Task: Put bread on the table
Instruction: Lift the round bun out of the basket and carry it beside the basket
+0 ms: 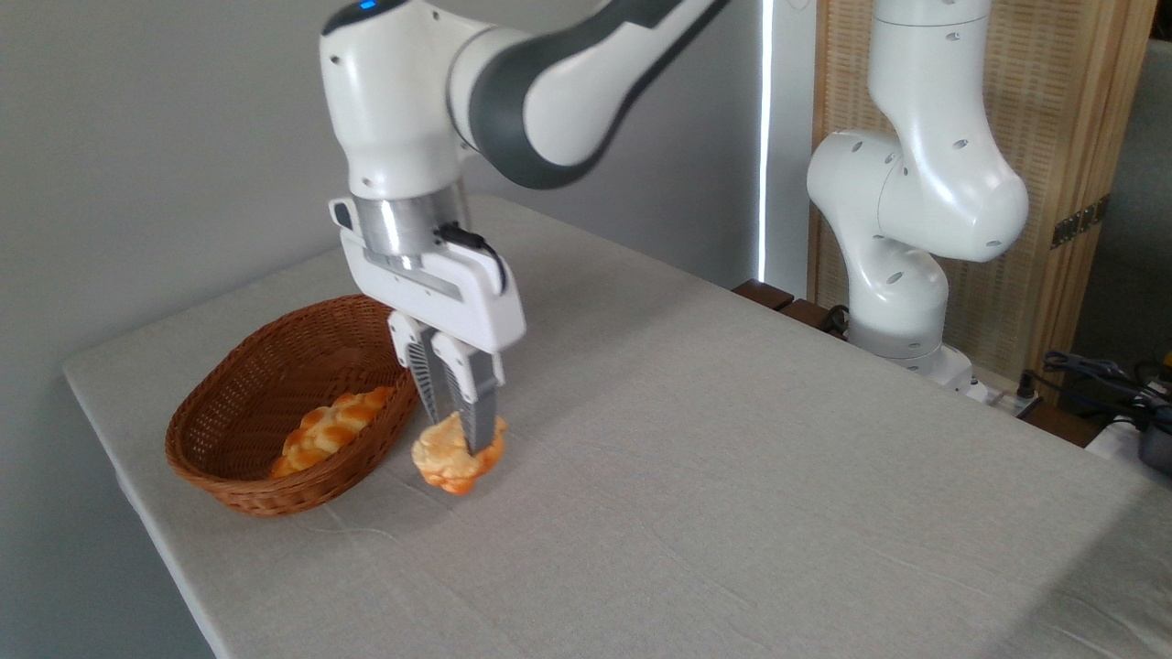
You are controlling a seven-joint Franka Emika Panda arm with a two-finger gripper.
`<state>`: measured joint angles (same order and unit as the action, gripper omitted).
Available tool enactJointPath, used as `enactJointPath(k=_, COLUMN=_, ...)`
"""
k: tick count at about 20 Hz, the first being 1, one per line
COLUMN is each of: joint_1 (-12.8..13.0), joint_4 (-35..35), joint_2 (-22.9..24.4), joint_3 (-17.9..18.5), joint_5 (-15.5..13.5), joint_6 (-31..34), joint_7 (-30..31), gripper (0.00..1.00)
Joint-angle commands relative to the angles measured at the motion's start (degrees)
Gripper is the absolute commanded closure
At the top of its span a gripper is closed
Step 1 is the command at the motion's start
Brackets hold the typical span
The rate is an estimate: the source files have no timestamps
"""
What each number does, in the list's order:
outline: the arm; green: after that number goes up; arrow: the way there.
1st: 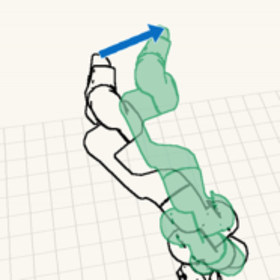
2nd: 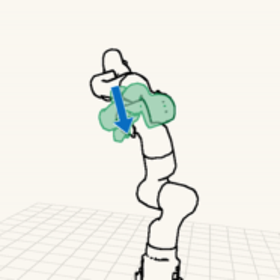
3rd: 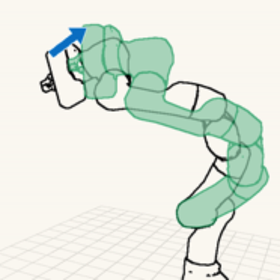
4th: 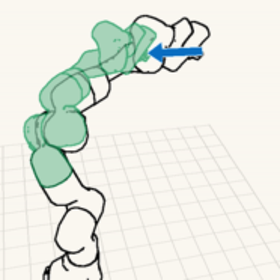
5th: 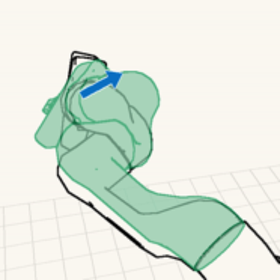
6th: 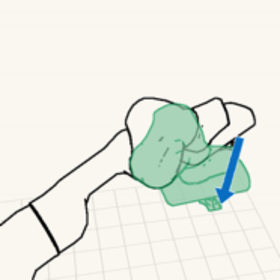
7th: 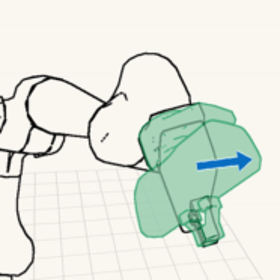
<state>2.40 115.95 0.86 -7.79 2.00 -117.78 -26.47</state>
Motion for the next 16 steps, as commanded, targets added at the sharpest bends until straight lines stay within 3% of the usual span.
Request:
enactJointPath(k=1, joint_1=0.5, joint_4=2.0, joint_2=2.0, joint_3=1.0, joint_5=-1.3, joint_6=1.1, joint_7=0.7, gripper=0.00)
enactJointPath(k=16, joint_1=0.5, joint_4=0.5, joint_2=1.8, joint_3=1.1, joint_5=-1.4, joint_6=3.0, joint_7=0.7, gripper=0.00)
